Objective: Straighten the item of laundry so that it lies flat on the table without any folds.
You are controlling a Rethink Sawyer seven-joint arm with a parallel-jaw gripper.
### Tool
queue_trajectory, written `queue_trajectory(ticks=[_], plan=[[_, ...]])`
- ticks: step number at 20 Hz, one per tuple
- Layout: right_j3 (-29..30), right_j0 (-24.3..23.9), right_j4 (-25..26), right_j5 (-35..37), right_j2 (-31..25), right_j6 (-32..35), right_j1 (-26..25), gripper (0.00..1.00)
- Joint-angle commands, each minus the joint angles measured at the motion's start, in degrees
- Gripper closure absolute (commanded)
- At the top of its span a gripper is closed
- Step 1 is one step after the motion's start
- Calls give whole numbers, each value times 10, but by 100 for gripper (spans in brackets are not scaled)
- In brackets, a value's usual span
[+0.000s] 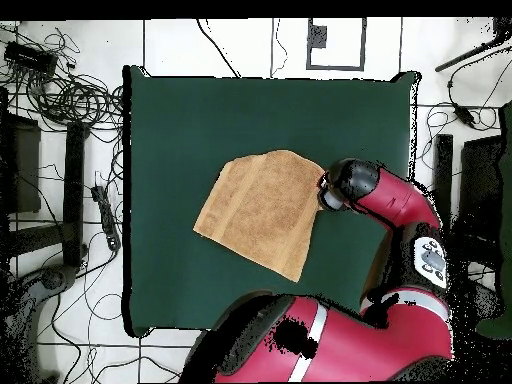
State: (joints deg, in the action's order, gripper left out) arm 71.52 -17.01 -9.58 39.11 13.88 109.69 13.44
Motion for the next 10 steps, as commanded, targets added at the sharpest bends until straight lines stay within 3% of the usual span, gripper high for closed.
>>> queue_trajectory(ticks=[1,10], plan=[[33,30,-3,22,-32,99,-17,0],[64,53,-12,11,1,136,7,0]])
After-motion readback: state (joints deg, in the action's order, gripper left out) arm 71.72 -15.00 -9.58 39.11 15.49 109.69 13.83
